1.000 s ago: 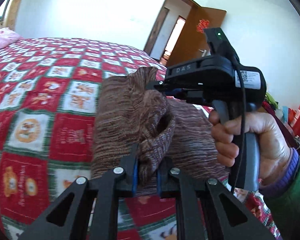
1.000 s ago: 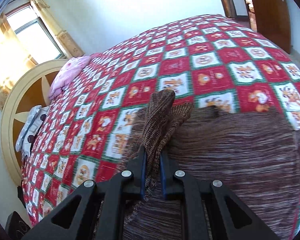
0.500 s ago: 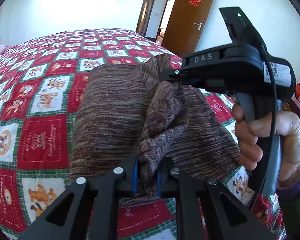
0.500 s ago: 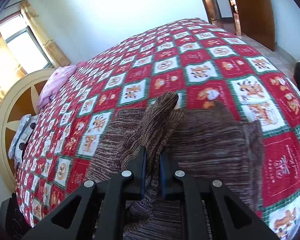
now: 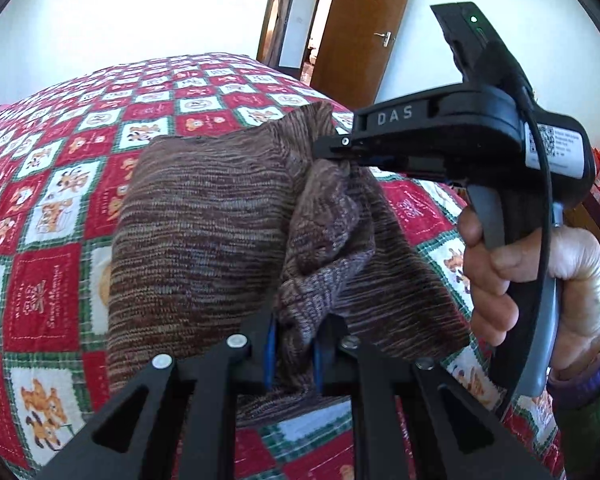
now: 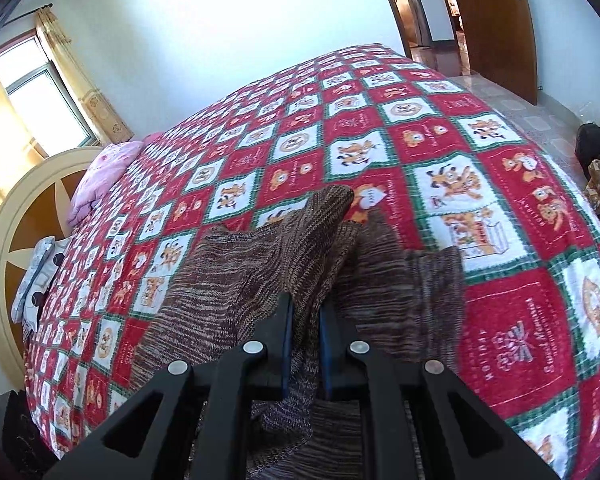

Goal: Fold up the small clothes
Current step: 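Fold the held sweater end over the rest with both grippers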

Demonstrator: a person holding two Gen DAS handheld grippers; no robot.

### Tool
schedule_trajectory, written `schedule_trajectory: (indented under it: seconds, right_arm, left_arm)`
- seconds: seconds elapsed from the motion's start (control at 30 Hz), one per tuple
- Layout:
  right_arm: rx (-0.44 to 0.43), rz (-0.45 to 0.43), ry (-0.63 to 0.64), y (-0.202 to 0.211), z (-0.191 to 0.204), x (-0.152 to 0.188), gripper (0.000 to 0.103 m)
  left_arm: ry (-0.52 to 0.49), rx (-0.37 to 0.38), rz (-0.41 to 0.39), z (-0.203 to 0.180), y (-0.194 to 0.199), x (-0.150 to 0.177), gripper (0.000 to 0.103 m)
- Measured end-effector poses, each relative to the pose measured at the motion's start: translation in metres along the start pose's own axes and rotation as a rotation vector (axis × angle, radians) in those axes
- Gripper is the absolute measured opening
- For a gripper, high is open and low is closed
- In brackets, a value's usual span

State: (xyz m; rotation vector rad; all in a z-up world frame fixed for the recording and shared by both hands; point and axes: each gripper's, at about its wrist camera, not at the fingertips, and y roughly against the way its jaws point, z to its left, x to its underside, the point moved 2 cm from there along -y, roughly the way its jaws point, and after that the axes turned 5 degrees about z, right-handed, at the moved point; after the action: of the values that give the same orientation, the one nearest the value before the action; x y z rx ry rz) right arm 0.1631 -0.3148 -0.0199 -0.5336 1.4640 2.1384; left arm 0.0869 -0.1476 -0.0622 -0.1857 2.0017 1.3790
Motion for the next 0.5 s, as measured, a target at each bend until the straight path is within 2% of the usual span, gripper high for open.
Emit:
schedule_trajectory:
  seconds: [0.5]
  right_arm:
    - [0.015, 0.001, -0.018, 0.002, -0.038, 0.003, 0.011]
  left_arm:
    - [-0.037, -0.012, 0.024, -0.025, -0.021, -0.006, 0.015]
